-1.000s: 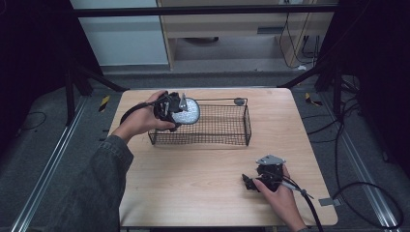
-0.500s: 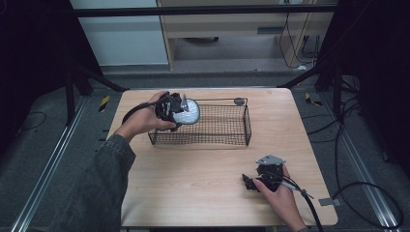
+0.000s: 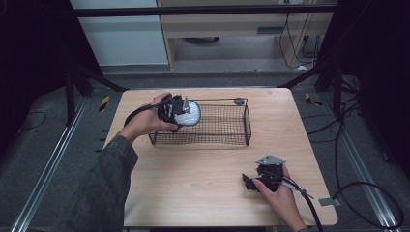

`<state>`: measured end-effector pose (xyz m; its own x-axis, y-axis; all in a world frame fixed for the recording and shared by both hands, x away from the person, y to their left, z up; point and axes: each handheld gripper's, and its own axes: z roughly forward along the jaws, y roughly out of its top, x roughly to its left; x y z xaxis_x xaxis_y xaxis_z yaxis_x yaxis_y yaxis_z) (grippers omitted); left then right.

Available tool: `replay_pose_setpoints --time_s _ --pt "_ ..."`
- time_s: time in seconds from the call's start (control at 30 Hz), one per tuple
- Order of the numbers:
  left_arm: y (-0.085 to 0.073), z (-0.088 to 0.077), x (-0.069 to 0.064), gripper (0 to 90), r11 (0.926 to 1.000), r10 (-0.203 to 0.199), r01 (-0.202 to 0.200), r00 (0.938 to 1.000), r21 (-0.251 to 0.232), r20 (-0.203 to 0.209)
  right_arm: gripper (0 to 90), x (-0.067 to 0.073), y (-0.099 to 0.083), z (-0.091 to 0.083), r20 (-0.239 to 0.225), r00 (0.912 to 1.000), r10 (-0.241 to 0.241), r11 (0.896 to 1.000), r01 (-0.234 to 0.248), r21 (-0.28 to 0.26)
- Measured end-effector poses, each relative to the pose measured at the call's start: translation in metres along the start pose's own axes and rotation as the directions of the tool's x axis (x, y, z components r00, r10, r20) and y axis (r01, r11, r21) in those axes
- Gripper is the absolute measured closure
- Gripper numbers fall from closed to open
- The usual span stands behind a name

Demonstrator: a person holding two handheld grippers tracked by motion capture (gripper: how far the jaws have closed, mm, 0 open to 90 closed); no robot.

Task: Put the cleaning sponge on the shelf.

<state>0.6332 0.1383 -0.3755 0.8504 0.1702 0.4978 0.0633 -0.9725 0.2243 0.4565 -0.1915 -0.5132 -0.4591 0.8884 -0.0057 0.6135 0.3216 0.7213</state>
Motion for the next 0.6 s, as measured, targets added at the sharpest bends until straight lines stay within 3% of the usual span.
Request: replay_pose_setpoints --time_s 0.3,0.6 --pt "-0.0015 0.004 0.0026 11.2 0.9994 -0.034 0.034 0.9994 -0.002 -0.004 0.4 0.0001 0.0 0.0 0.0 1.0 0.002 1.0 -0.002 0.0" --pt "-0.0021 0.0085 0.0046 7.6 0.9981 -0.061 0.061 0.9979 -0.001 0.022 0.4 0.0001 0.0 0.0 0.0 1.0 0.001 1.0 -0.001 0.0"
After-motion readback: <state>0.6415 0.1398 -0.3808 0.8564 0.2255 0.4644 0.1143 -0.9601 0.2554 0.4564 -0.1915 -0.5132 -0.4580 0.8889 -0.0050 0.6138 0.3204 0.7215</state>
